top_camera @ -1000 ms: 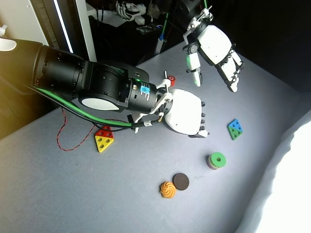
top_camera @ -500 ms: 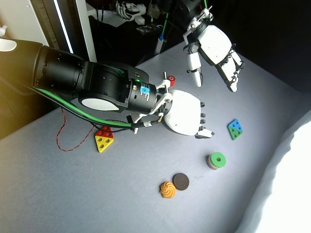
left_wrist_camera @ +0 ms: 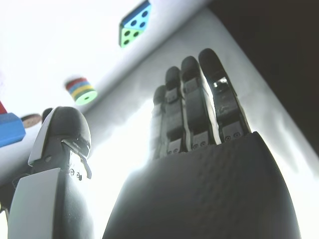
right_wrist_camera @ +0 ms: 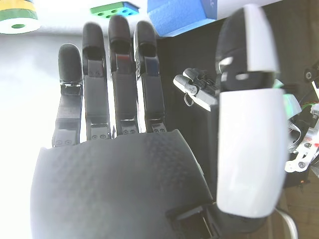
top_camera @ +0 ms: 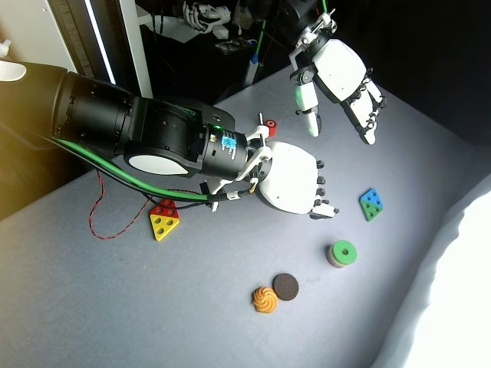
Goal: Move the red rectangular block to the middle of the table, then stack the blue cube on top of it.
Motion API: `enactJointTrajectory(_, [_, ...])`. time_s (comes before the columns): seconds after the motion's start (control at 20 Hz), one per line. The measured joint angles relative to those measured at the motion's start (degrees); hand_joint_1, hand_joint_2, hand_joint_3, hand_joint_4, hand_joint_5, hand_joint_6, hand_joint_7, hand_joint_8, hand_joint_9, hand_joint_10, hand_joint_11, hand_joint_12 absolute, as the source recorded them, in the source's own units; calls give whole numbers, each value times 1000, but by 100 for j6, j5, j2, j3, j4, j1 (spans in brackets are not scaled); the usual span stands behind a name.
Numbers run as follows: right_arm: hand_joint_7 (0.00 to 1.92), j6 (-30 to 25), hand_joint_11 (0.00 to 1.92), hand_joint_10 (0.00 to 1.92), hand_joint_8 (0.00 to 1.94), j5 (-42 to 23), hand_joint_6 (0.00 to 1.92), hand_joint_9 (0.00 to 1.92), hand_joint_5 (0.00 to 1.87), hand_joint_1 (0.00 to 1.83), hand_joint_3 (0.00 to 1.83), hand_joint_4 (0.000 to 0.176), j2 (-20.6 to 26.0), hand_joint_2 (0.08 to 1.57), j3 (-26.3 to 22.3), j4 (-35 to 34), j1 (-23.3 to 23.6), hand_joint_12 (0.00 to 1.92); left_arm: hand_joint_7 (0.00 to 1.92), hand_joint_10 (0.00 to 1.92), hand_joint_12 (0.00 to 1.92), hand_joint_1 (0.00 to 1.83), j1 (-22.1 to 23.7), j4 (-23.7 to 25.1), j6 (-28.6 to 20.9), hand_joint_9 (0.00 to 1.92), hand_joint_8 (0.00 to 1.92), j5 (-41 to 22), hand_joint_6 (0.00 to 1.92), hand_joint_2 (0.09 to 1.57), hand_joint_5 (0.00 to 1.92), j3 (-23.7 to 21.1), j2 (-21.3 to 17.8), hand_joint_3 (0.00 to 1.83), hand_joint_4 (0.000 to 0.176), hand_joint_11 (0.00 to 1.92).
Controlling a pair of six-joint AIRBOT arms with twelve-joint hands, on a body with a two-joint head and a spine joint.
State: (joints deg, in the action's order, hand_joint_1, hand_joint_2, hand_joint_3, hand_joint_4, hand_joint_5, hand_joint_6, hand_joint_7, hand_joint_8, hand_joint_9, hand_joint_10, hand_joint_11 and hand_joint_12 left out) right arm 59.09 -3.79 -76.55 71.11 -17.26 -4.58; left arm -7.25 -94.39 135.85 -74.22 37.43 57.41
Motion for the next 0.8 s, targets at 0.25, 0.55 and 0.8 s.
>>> enactJointTrajectory(0.25, [174,-2,0,2,0,46,0,148,230,423,0,0,83,799,0,-2,90,717,255,7,796,374,46,-13,0,246,1,-17,1,1266,133,0,0,1,0,0])
enactJointTrajectory(0.55, [133,-2,0,8,2,-4,5,128,180,440,0,0,782,757,-415,557,168,743,269,32,851,365,46,-37,0,260,12,-31,17,1263,139,0,0,0,0,0])
enactJointTrajectory(0.8, [139,-7,0,10,1,-267,2,139,182,464,0,0,1493,758,-833,1233,-50,846,225,22,765,411,46,-55,-2,219,12,-55,9,1268,105,-160,0,1,0,0])
